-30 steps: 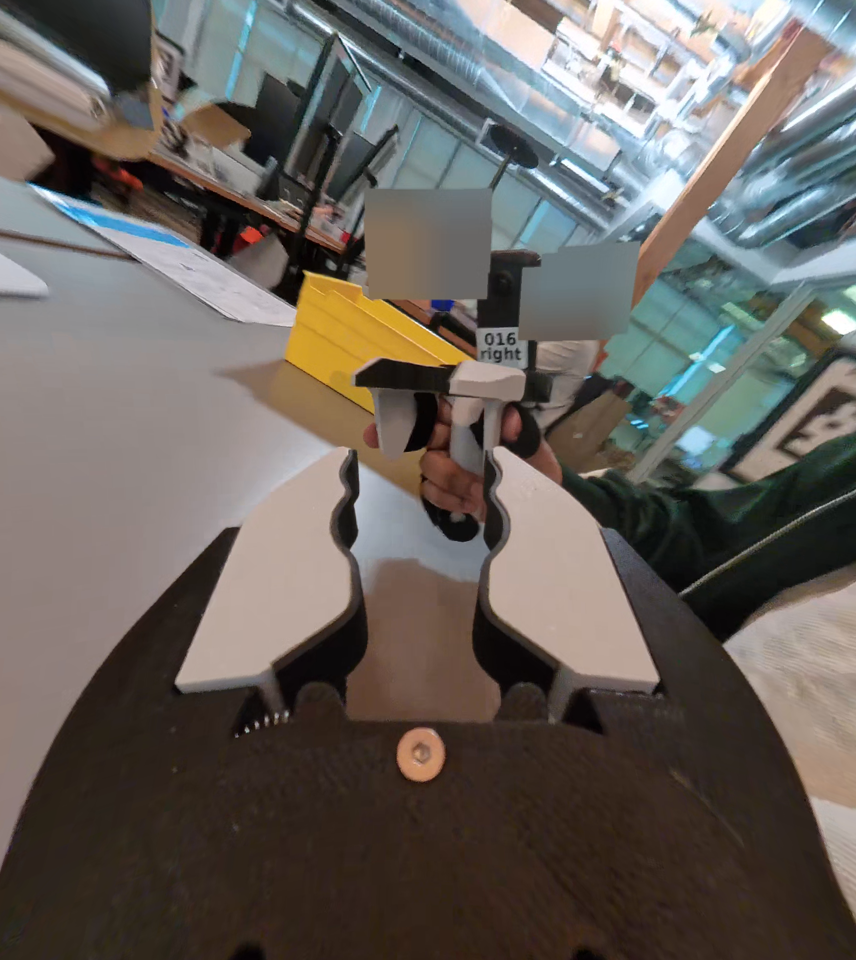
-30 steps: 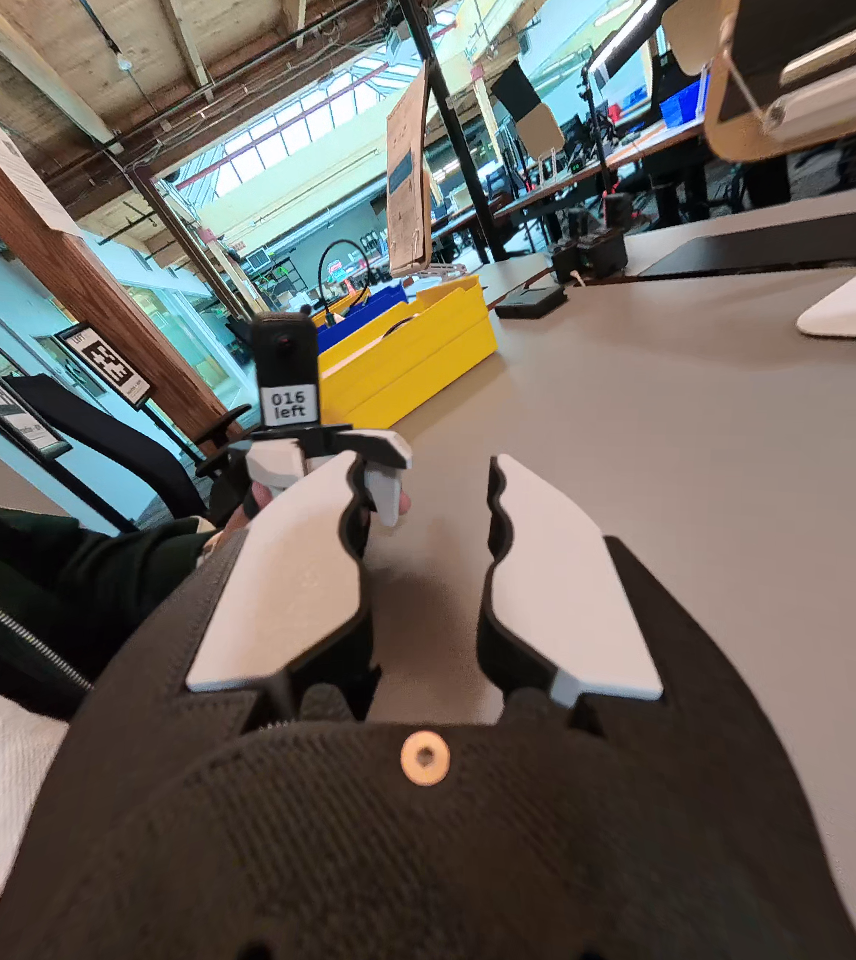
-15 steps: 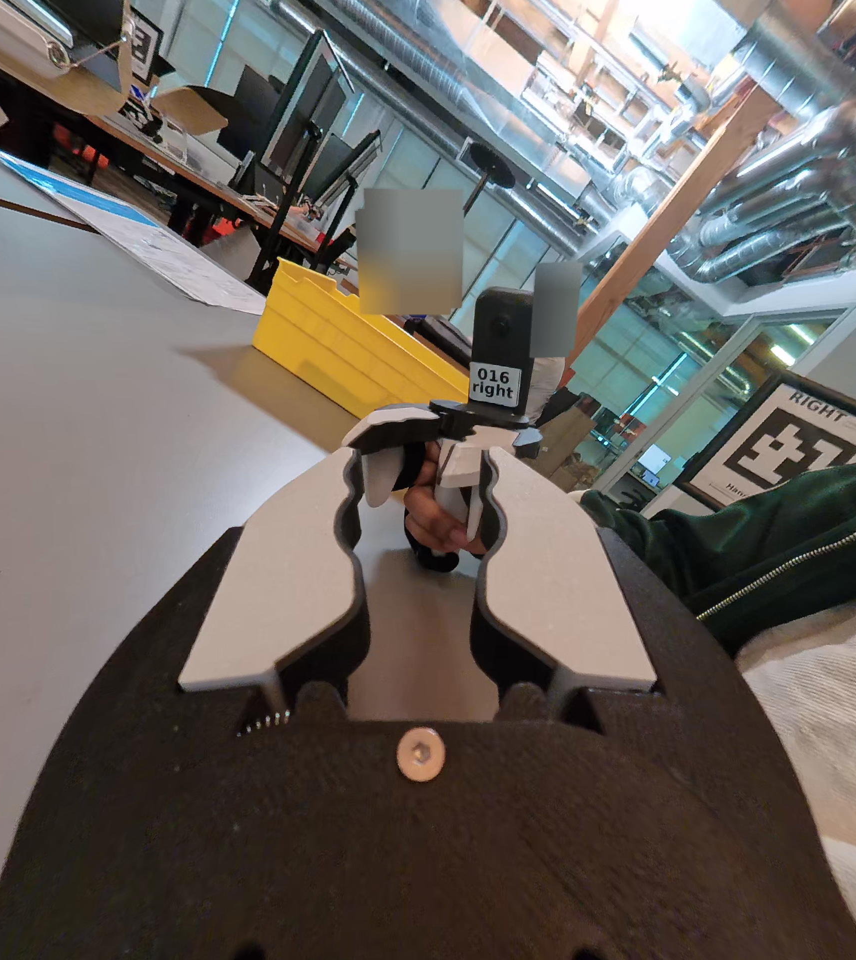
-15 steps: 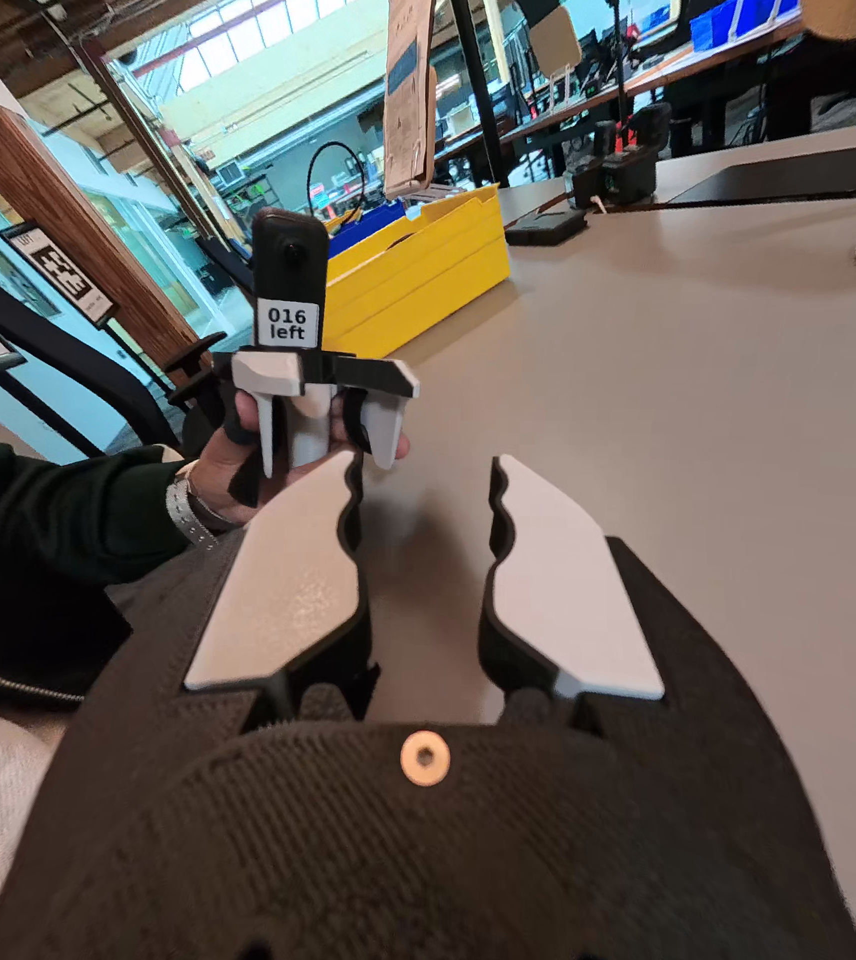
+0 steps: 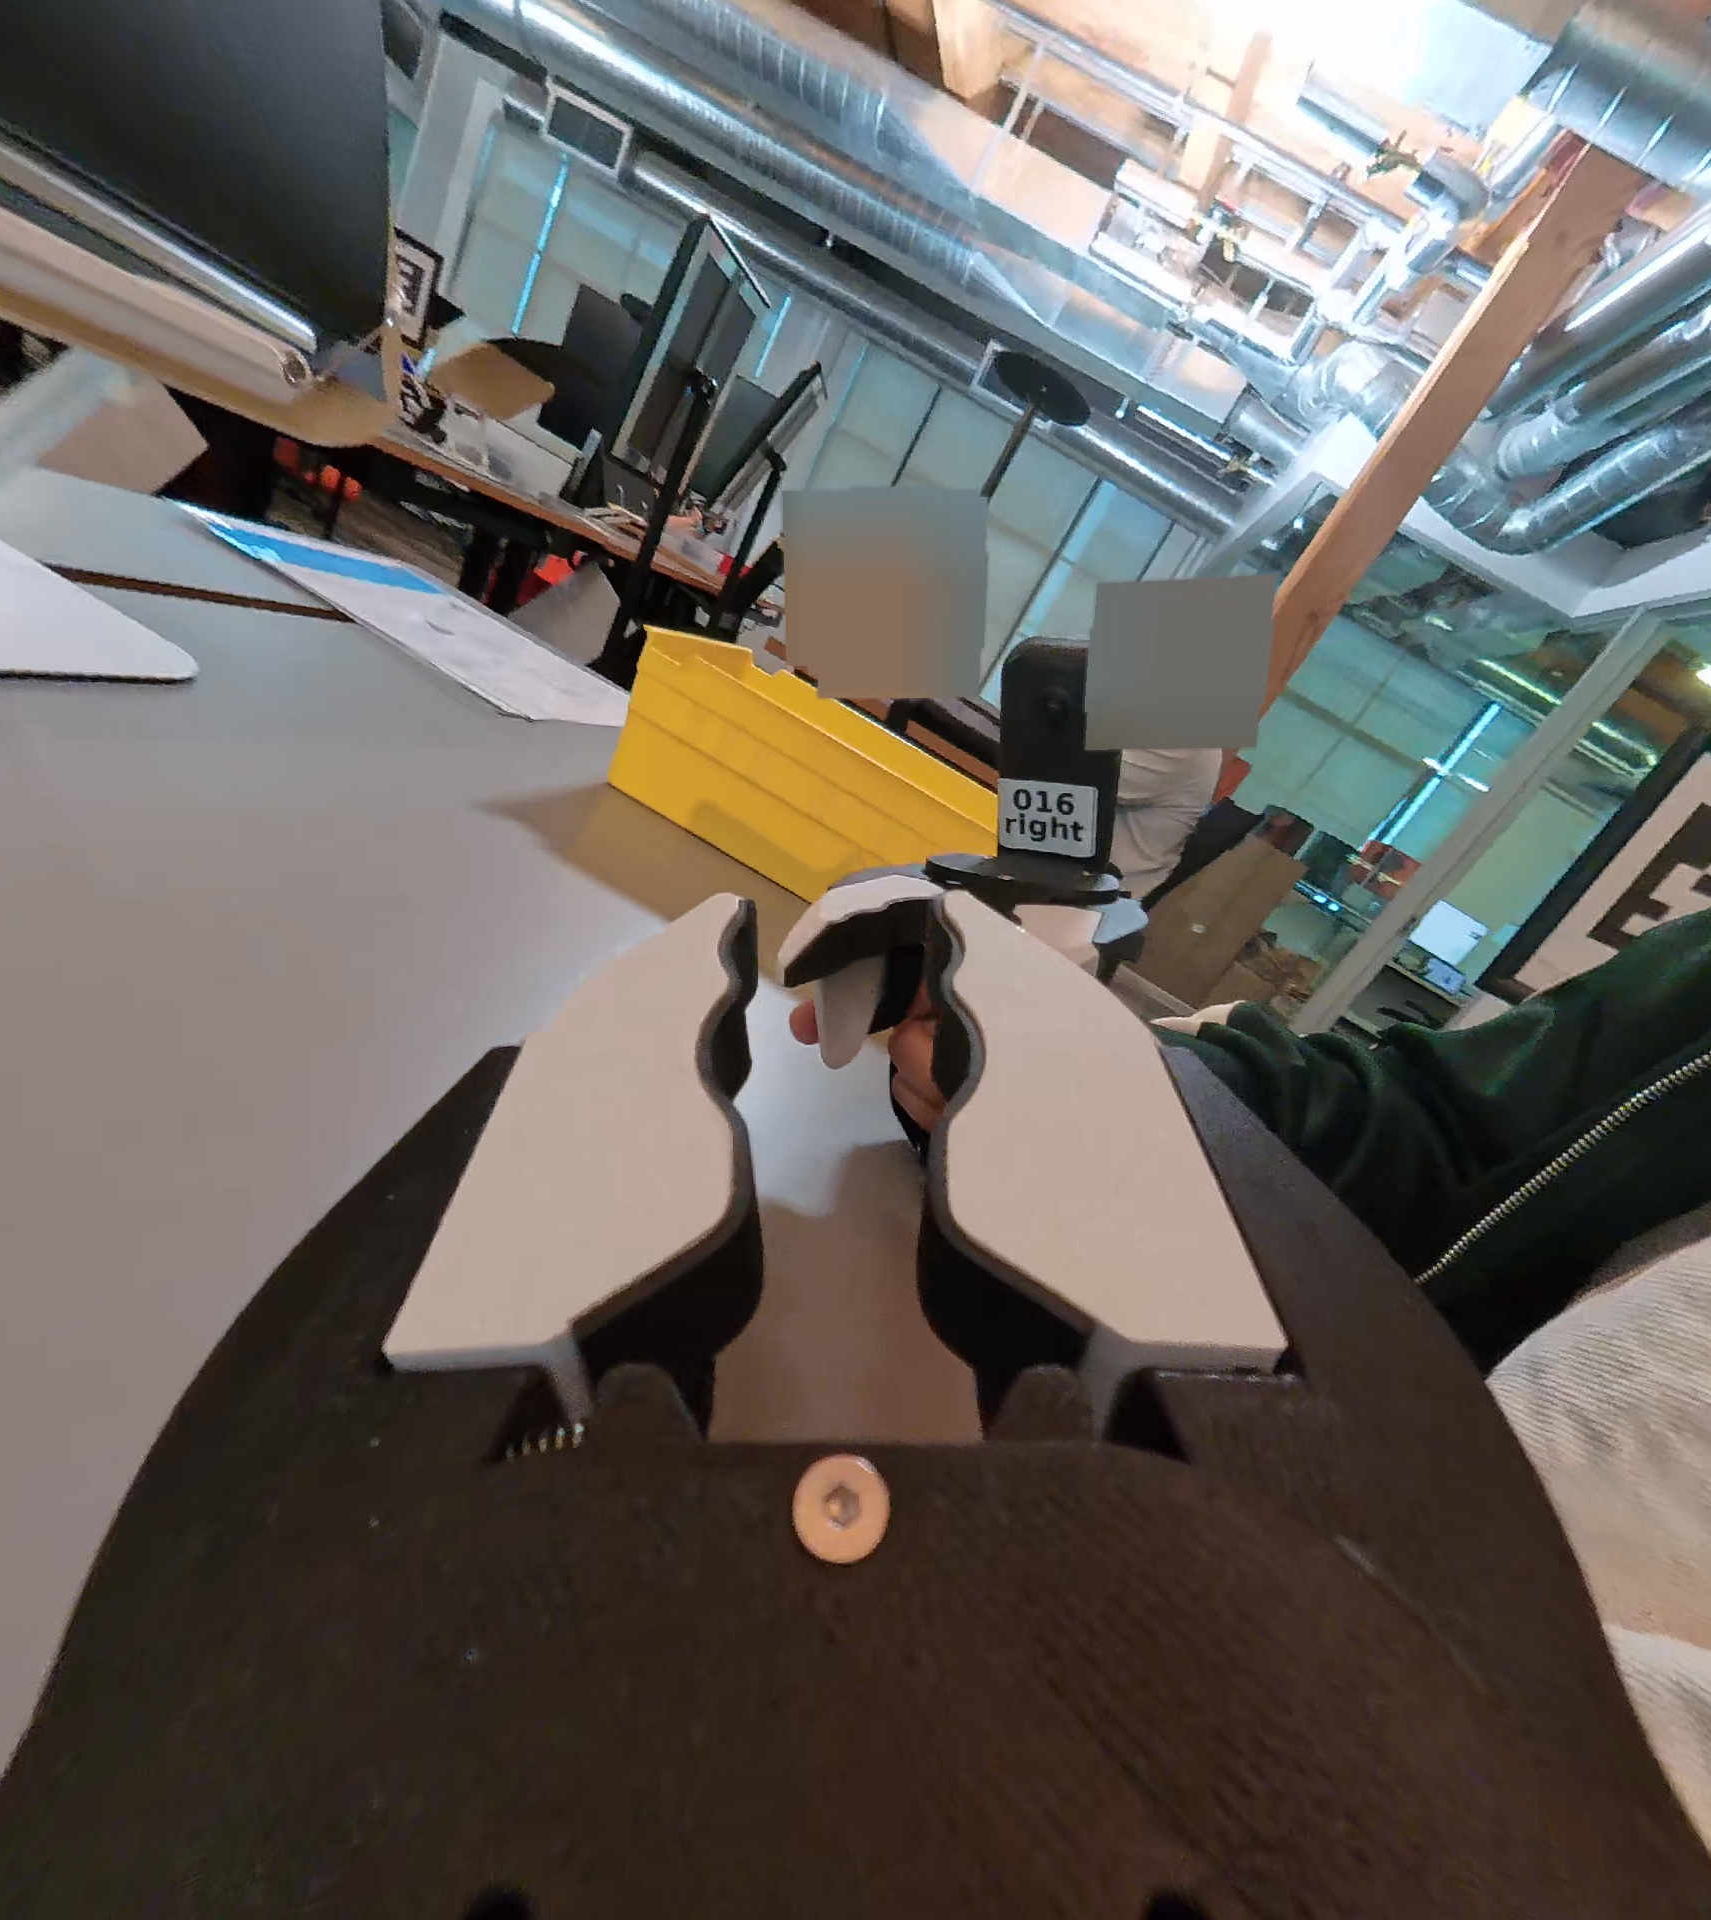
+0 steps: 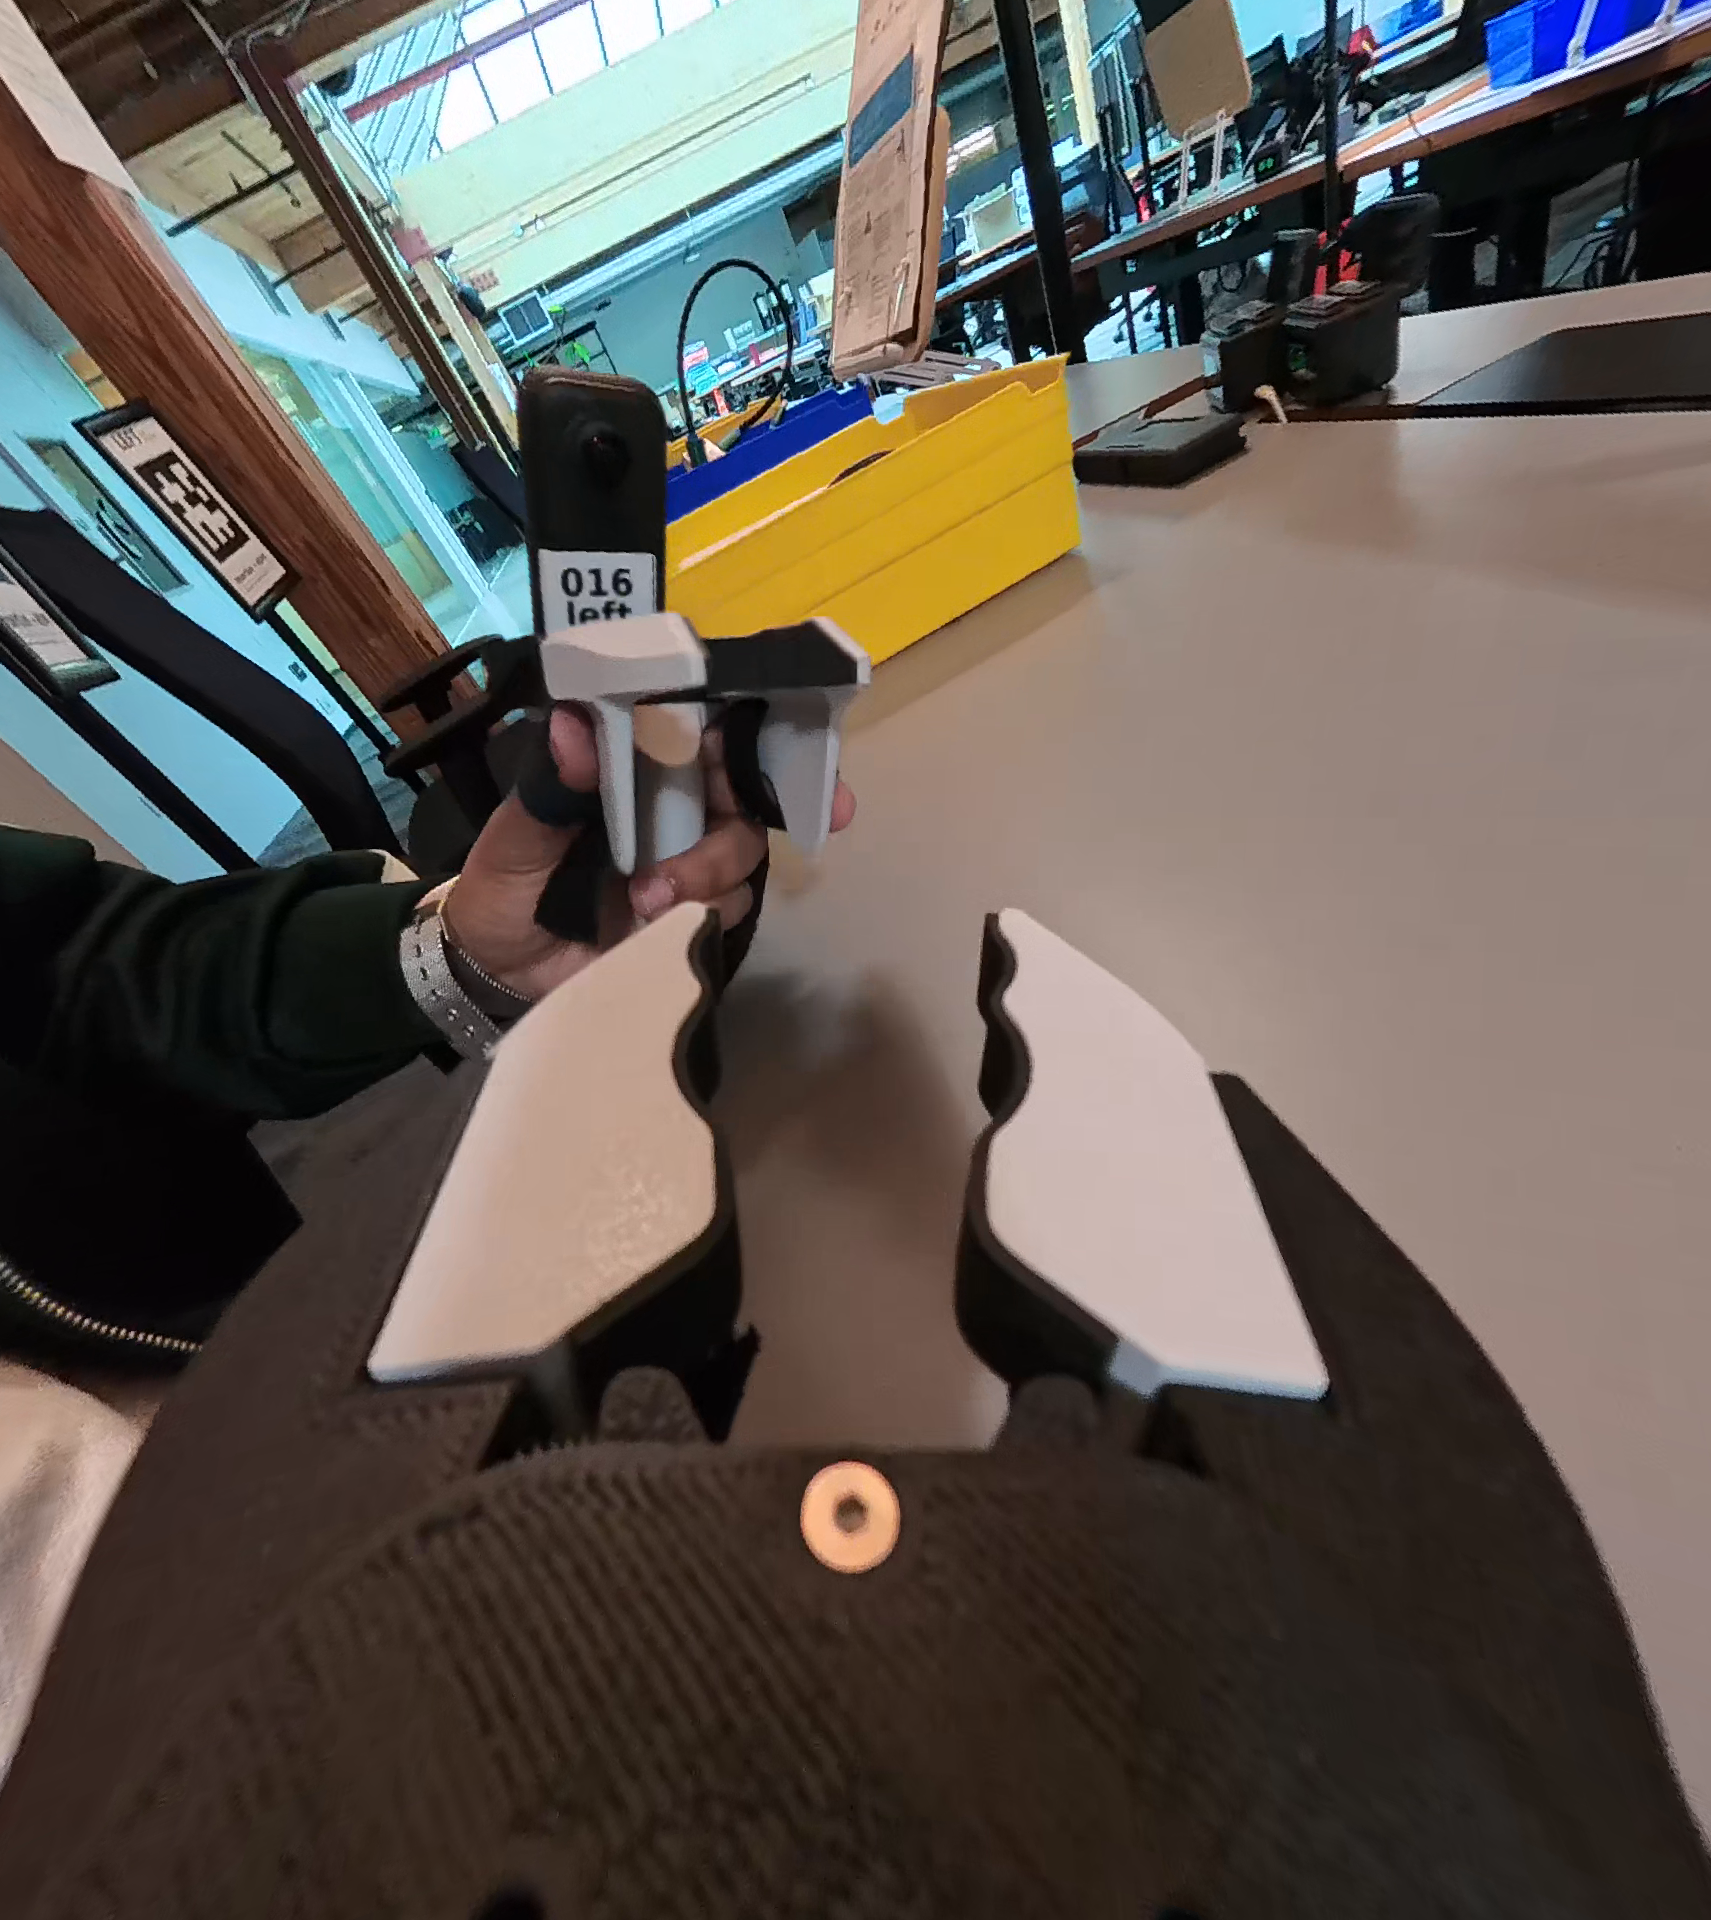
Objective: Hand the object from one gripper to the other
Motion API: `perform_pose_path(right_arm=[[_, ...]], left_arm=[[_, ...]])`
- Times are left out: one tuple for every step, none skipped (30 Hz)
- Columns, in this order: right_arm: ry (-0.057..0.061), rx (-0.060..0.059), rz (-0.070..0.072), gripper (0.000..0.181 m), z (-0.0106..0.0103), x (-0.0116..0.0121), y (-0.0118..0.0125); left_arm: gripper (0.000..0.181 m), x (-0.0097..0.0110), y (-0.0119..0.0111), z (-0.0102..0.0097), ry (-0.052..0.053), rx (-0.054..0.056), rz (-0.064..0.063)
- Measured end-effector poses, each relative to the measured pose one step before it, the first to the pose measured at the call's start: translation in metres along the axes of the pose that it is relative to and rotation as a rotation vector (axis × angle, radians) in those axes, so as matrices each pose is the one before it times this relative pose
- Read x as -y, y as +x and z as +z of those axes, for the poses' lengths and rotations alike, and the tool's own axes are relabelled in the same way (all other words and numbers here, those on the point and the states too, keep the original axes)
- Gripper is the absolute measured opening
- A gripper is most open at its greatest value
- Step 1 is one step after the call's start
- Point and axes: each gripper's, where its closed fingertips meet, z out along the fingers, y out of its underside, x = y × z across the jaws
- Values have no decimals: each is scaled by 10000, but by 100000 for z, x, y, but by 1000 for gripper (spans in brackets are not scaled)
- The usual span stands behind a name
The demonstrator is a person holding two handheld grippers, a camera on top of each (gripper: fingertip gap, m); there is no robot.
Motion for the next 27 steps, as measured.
perform_pose_path(right_arm=[[-23, -2, -83, 48, 19, -37, -98], [-17, 1, -72, 47, 5, -27, -77], [-12, 0, -69, 48, -4, -23, -81], [-27, -4, -59, 48, 2, -35, -72], [-29, 5, -54, 48, 23, -37, -63], [-48, 15, -38, 48, 55, -67, -59], [-77, 14, -17, 47, 91, -79, -27], [-89, 13, -6, 47, 101, -107, -14], [-90, 23, -10, 47, 93, -113, -40], [-62, 15, -35, 46, 71, -65, -56], [-35, 8, -56, 46, 47, -43, -52], [-18, 8, -70, 46, 62, -6, -61], [-29, 6, -62, 46, 102, -11, -32], [-43, 2, -46, 46, 114, -28, -13], [-22, 4, -50, 46, 129, 0, -13], [2, 16, -62, 45, 155, 35, -49], [-2, 26, -71, 45, 192, 43, -65], [-23, 42, -74, 44, 252, 25, -61], [-47, 59, -80, 44, 301, 6, -76], [-61, 65, -84, 44, 357, -4, -53], [-64, 74, -79, 44, 399, 22, -36], [-44, 93, -64, 44, 449, 49, -58], [-16, 118, -40, 44, 496, 94, -60], [-11, 140, -7, 43, 535, 99, -96], [-24, 168, 22, 43, 564, 73, -125], [-38, 190, 33, 43, 576, 56, -171], [-42, 178, 20, 43, 561, 31, -167]], left_arm=[[31, 127, -41, -108, 59, 76, 99], [31, 20, -56, -67, 8, 57, 44], [30, -32, -74, -14, -18, 44, 17], [30, -39, -45, -5, -18, 25, -8], [30, 12, -24, 26, 2, 1, -3], [30, 22, -26, 23, -4, 12, 24], [29, -28, -70, 25, -44, 38, 47], [29, -71, -85, -3, -62, 50, 45], [29, -27, -34, -21, -31, 30, 19], [29, 29, 28, -53, 13, 3, 11], [29, -15, 19, -69, -1, 15, 13], [29, -75, -3, -92, -27, 24, 7], [29, -64, 11, -107, -18, 27, -8], [29, -44, 53, -140, -4, 22, -19], [28, 6, 75, -186, 18, 26, 2], [29, 38, 85, -241, 33, 49, 30], [28, 67, 68, -269, 33, 65, 51], [28, 68, 29, -304, 27, 84, 63], [28, 71, -20, -313, 27, 103, 62], [28, 35, -39, -346, 15, 107, 54], [28, -49, -64, -398, -16, 115, 45], [28, -96, -63, -483, -29, 138, 46], [28, -62, -59, -557, -3, 163, 47], [28, 49, -26, -650, 47, 171, 45], [28, 144, -25, -716, 98, 192, 44], [28, 200, -55, -760, 127, 204, 36], [28, 231, -90, -771, 146, 216, 25]])
